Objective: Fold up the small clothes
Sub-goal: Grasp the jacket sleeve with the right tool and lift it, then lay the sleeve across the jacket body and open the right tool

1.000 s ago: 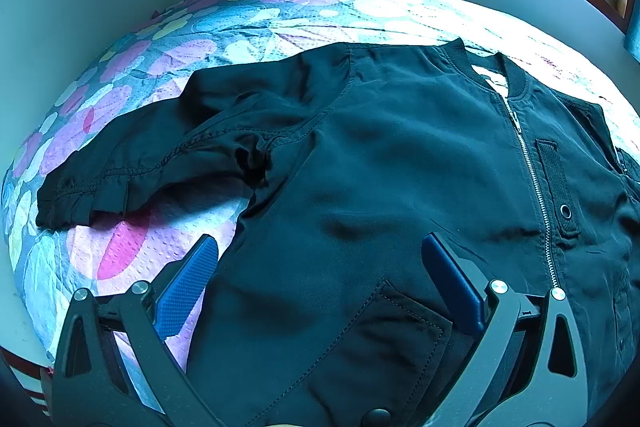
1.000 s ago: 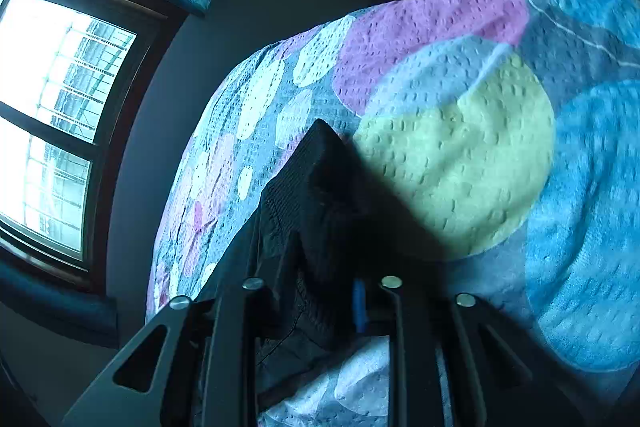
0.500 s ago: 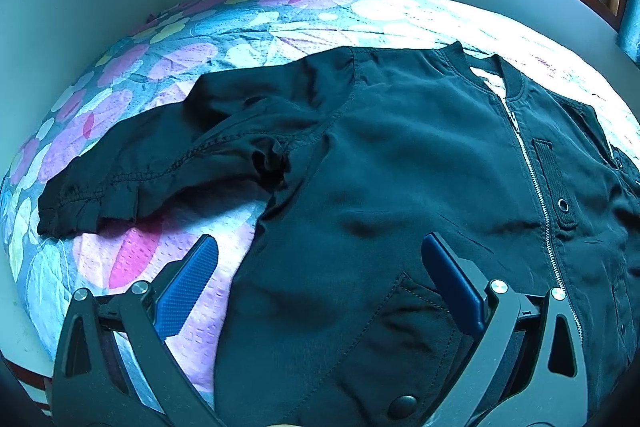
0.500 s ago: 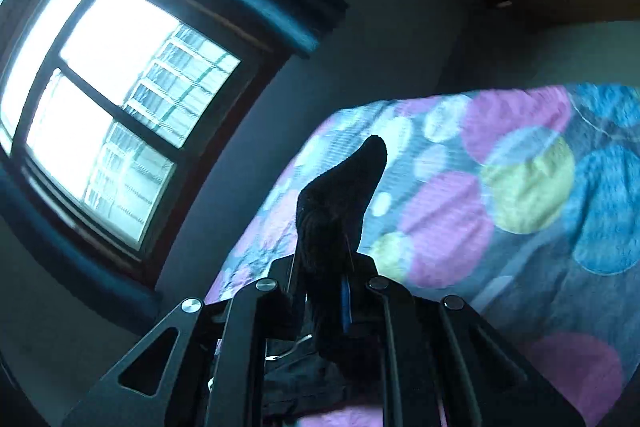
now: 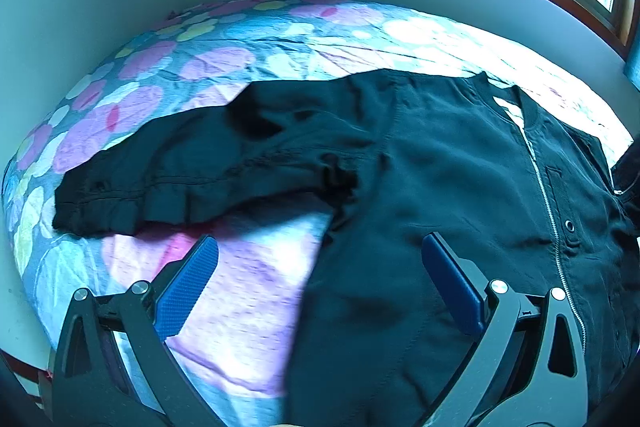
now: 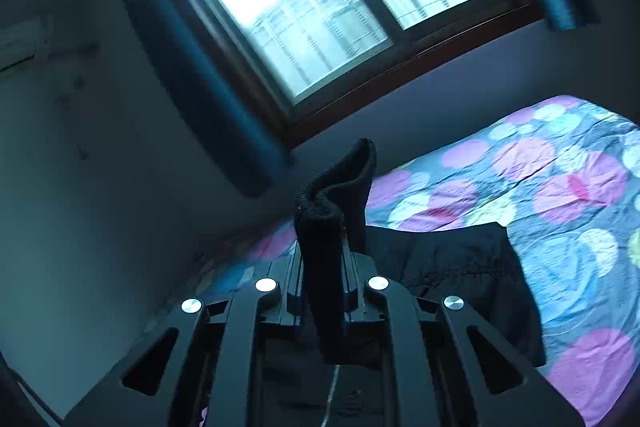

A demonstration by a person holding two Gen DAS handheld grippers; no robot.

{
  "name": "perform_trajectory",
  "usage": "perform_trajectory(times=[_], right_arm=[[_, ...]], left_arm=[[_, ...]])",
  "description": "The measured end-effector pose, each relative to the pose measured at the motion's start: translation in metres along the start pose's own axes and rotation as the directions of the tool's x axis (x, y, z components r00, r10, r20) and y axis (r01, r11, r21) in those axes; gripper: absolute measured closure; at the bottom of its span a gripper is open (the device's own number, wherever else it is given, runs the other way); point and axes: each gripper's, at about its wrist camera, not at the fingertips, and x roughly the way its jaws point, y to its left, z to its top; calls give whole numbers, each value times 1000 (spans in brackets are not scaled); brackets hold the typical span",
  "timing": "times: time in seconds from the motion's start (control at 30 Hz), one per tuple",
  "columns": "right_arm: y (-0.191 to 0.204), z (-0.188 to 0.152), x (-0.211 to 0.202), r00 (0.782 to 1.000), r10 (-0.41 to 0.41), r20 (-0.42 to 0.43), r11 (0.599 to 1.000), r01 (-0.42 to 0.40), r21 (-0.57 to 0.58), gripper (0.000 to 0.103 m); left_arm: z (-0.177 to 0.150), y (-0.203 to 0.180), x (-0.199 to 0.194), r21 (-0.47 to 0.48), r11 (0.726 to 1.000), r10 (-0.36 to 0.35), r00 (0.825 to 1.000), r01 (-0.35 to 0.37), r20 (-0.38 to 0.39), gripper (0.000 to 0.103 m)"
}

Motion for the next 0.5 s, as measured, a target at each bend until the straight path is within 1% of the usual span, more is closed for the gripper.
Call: perform_trajectory(times=[0.07, 0.1, 0.2, 0.3, 0.4, 0.5], right_arm=[[28, -19, 33, 996, 40, -77, 999, -42, -30, 90], [39, -29, 47, 993, 46, -108, 998, -51, -46, 90], [63, -63, 92, 976, 34, -213, 993, -57, -102, 90], [70, -102, 136, 940, 13, -341, 991, -57, -120, 90], [75, -135, 168, 897, -17, -443, 987, -56, -151, 90], [79, -160, 191, 853, -42, -521, 981, -65, -185, 89]], left_arm=[[1, 9, -2, -14, 1000, 8, 1000, -8, 4, 2], [1, 14, -2, -20, 1000, 16, 1000, -16, 7, 2], [2, 26, -3, -41, 999, 36, 999, -35, 14, 2], [3, 39, -2, -70, 996, 47, 999, -47, 9, 2], [3, 44, 0, -79, 996, 50, 999, -50, 3, 2], [2, 42, 2, -77, 996, 46, 999, -46, -3, 2]])
